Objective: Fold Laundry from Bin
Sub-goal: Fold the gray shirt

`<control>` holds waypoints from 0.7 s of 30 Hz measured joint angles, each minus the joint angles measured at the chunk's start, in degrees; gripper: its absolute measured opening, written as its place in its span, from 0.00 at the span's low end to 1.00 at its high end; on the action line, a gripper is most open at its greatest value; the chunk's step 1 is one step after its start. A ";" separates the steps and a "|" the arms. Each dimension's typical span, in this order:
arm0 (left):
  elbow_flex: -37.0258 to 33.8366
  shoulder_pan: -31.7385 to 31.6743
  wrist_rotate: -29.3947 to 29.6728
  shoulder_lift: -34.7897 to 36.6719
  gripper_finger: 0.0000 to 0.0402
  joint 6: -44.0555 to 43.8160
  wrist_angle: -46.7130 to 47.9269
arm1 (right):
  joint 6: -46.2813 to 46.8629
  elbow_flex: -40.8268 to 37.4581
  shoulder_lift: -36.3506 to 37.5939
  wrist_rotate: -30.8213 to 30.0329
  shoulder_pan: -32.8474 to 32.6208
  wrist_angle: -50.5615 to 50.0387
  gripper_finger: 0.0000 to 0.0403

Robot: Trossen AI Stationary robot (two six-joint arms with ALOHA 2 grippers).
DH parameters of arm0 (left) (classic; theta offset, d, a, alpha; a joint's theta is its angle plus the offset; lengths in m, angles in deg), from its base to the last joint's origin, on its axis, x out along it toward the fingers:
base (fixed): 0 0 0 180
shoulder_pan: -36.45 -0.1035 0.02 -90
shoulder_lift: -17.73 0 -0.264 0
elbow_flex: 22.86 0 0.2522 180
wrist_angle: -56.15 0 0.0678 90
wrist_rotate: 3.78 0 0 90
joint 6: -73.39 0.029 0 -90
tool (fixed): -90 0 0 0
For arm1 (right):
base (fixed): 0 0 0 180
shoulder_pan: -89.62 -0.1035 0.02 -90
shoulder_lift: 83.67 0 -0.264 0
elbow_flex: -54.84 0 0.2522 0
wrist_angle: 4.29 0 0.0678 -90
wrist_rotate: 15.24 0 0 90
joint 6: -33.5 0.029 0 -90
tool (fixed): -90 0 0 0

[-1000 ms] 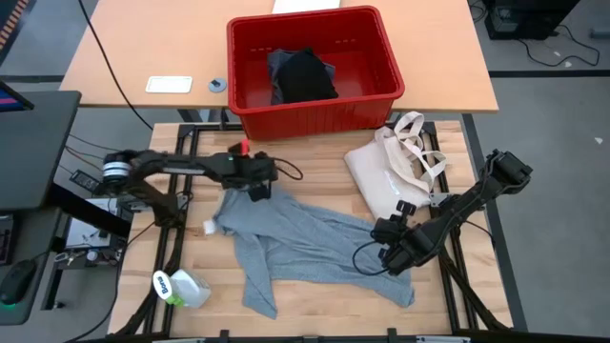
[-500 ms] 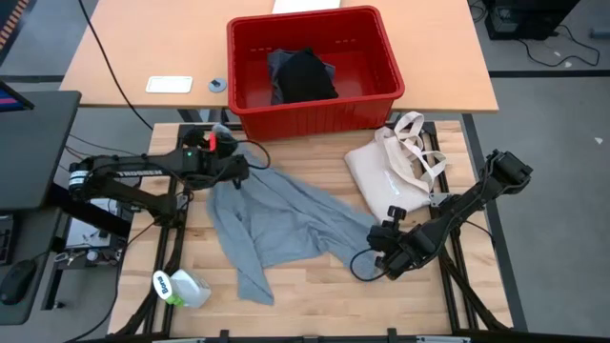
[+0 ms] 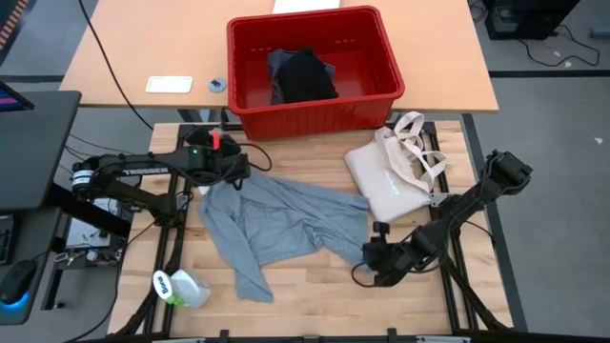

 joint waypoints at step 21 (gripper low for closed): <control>0.02 28.36 -21.40 -0.27 0.66 -13.20 -7.85 | 4.37 7.01 -20.69 -15.47 -12.25 1.96 0.46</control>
